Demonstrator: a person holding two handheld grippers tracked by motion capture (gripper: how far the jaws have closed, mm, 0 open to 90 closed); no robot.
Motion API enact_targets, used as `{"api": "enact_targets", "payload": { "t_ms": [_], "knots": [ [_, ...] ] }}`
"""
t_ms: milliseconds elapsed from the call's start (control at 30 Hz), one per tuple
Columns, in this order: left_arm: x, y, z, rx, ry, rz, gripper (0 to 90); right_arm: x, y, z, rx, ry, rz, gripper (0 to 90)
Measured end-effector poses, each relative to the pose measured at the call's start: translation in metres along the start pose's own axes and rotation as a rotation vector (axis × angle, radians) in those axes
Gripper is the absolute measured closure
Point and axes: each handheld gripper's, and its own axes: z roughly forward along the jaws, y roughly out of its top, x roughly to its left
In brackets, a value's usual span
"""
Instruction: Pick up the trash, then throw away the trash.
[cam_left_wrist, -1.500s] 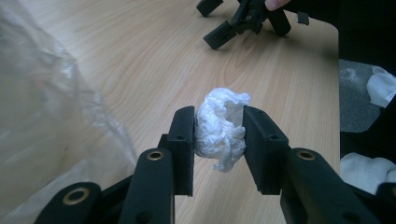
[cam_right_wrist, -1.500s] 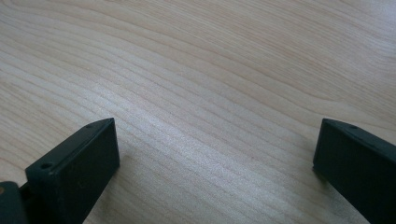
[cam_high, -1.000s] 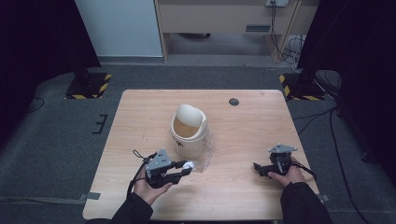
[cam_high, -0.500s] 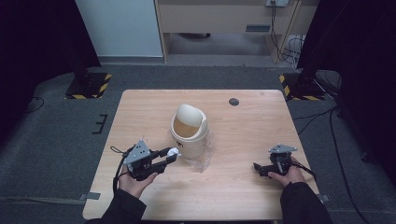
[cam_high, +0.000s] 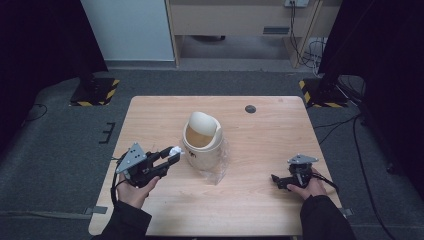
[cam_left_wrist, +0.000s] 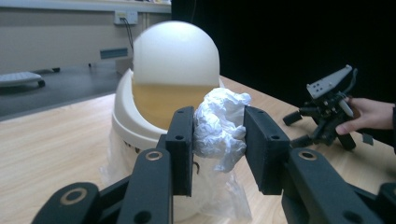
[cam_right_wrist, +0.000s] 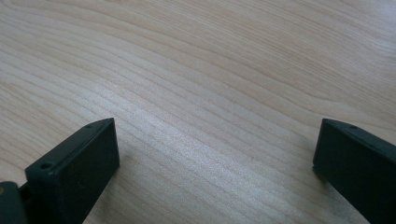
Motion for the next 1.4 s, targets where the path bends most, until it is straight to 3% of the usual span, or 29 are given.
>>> {"api": "enact_targets", "payload": {
  "t_ms": [367,667,900,1400],
  "knots": [
    [0.010,0.011,0.008,-0.036,0.016,-0.017,64.3,0.000,0.000,0.000,-0.002,0.001,-0.004,0.6],
    [0.016,0.019,0.018,-0.039,0.027,0.004,64.5,0.000,0.000,0.000,-0.002,0.000,-0.003,0.6],
    [0.013,0.024,0.035,-0.039,0.015,0.017,64.6,0.000,0.000,0.000,-0.002,0.001,-0.004,0.5],
    [0.020,0.008,0.064,0.034,0.023,0.013,64.7,0.000,0.000,0.000,-0.002,0.002,-0.003,0.5]
  ]
}}
